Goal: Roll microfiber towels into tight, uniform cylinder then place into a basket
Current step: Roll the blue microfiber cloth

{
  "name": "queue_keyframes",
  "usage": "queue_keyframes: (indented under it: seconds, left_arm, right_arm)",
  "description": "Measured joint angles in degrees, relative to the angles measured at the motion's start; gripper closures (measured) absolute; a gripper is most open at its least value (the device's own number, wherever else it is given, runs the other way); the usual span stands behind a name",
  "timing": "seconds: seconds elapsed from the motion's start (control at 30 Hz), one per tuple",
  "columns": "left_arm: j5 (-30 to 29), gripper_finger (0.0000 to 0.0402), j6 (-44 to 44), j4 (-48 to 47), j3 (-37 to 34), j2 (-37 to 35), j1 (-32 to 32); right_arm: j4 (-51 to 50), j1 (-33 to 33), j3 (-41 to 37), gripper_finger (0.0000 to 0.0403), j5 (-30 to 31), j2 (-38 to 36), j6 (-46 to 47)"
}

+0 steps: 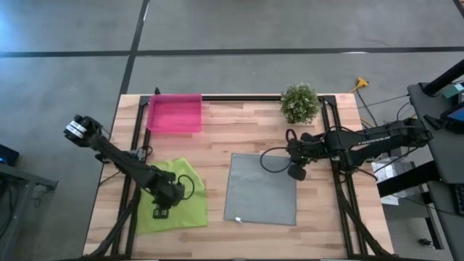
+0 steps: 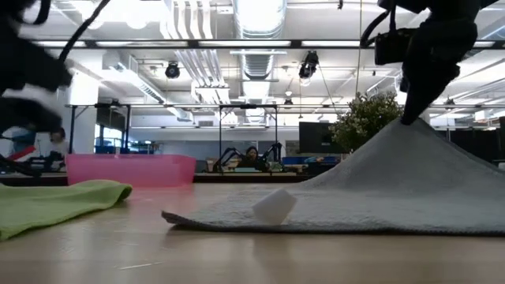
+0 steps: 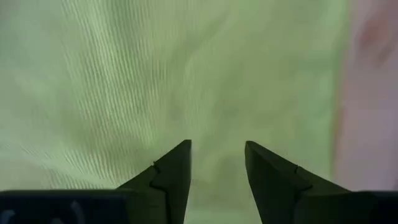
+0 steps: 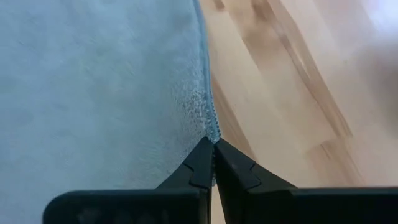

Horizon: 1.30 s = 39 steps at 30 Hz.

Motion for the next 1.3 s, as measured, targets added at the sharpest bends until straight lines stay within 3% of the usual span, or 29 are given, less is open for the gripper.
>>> queue_keyframes:
  seconds: [0.23,0.37,0.43,0.5,0.67,0.8,0.9,1.1,1.3]
  left_arm:
    - [-11.3,0.0267,0.6,0.2,5.2,-5.6,4.3]
    - [-21.0,0.0267,5.1,4.9,8.2,-8.1,11.0]
    - [-22.4,0.0267,8.1,10.5,8.8,-8.6,16.6]
    - [-20.3,0.0267,10.7,17.2,8.6,-8.0,22.9]
    - [-5.9,0.0267,19.0,31.4,9.7,0.3,37.6]
    - [5.3,0.0267,24.5,31.0,15.8,12.2,44.5]
    - [12.0,0.0267,30.1,26.2,22.7,21.1,45.7]
    - [12.1,0.0267,41.0,15.6,35.9,32.5,46.0]
    - [12.3,0.0243,45.8,12.7,41.6,35.9,47.9]
  right_arm:
    - [5.5,0.0,0.0,0.0394,-0.5,0.0,-2.5]
    - [5.9,0.0,0.0,0.0394,-0.8,0.0,-2.5]
    - [5.9,0.0,0.2,0.0394,-2.1,0.0,-2.9]
    - [5.9,0.0,0.7,0.0394,-3.3,0.0,-3.3]
    - [5.6,0.1,1.9,0.0394,-4.7,0.0,-4.7]
    - [5.6,0.1,2.5,0.0394,-4.7,0.0,-5.5]
    - [5.4,0.1,2.5,0.0394,-4.9,0.0,-5.5]
    - [5.1,0.1,2.6,0.0394,-5.0,0.0,-3.4]
    - [5.0,0.1,2.6,0.0394,-4.9,0.0,-2.3]
